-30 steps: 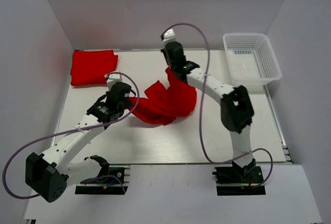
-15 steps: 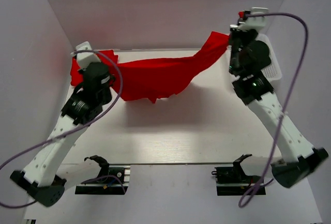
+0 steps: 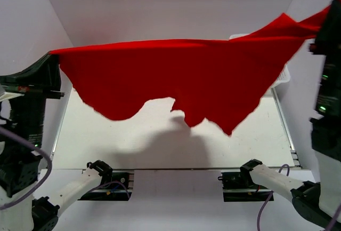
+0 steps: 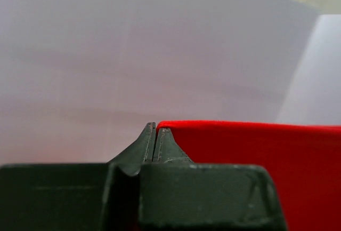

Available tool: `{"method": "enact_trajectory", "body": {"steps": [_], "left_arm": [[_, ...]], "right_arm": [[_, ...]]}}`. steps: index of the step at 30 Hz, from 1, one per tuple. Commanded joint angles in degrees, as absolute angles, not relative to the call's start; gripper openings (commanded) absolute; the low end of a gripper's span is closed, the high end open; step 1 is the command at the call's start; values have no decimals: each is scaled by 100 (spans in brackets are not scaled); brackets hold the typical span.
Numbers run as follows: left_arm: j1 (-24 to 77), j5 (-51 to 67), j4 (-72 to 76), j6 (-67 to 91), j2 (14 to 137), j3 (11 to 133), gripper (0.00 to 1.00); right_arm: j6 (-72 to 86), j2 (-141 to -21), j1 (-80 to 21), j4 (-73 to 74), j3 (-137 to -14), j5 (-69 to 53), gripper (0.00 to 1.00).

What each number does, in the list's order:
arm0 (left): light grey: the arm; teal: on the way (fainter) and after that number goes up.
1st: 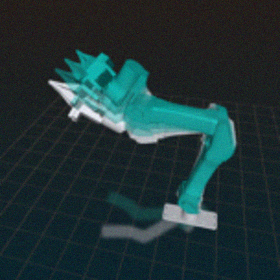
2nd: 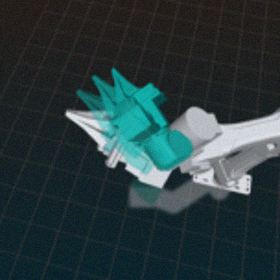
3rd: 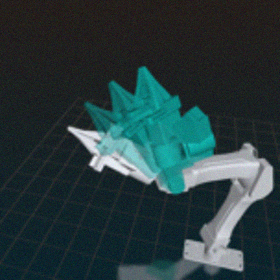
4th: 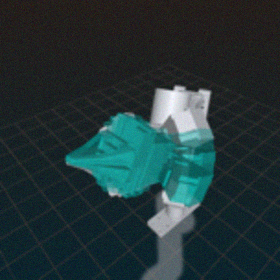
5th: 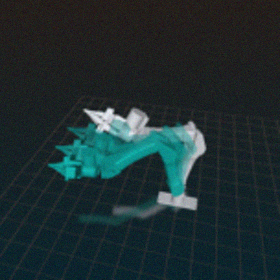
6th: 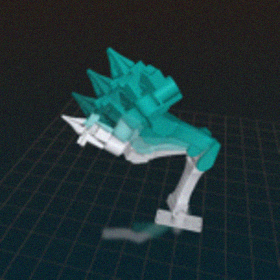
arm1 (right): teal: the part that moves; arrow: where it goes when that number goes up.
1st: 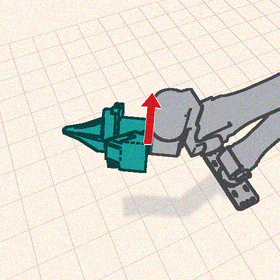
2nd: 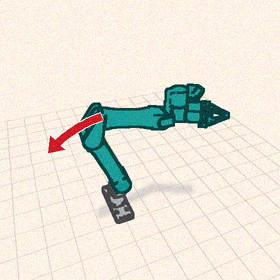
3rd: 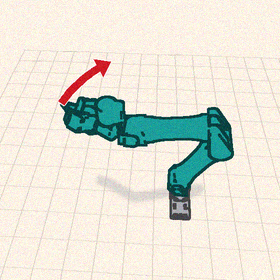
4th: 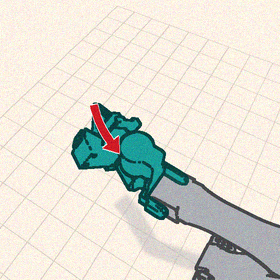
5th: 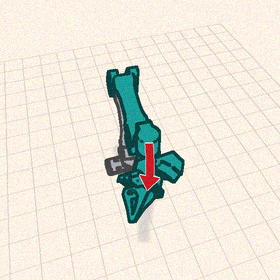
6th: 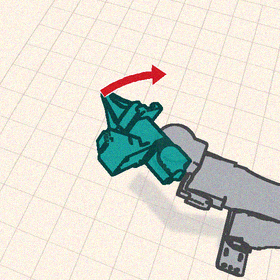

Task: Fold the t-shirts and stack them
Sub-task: Flatten out the tshirt

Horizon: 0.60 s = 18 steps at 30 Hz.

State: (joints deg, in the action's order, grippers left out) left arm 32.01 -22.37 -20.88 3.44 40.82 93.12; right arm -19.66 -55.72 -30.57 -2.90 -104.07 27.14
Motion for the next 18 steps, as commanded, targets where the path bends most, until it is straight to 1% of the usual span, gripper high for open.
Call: {"method": "enact_trajectory", "body": {"steps": [1, 2, 5, 8, 12, 14, 15, 16, 17, 18], "left_arm": [[3164, -1627, -2206, -34, 4315, 9728, 0], [3164, -1556, -2206, -35, 4402, 9964, 0], [3164, -1205, -2206, -149, 4474, 10186, 0], [3164, -1282, -2040, -149, 4631, 10134, 0], [3164, -2099, -1838, -202, 4956, 9792, 0], [3164, -2468, -1645, -202, 5071, 9178, 0], [3234, -3079, -1313, -133, 5071, 8906, 0], [3234, -3407, -1109, -132, 5123, 8294, 0], [3234, -4019, -916, -80, 5220, 7984, 0], [3234, -4330, -479, -9, 5299, 7659, 0]], "right_arm": [[-2135, -5563, -3041, -211, -11064, 2496, 0], [-2214, -5598, -3058, -194, -11448, 2426, 0], [-2364, -5792, -3059, -333, -11793, 2312, 0], [-2609, -6072, -3059, -596, -11760, 2433, 0], [-3049, -6669, -3041, -1317, -11287, 3083, 0], [-3172, -7037, -3023, -1572, -11136, 3242, 0], [-3251, -7275, -2997, -1747, -10770, 3504, 0], [-3287, -7364, -2971, -1993, -10610, 3576, 0], [-3278, -7600, -2945, -2126, -10278, 3664, 0], [-3200, -7872, -2814, -2249, -10005, 3822, 0]]}}
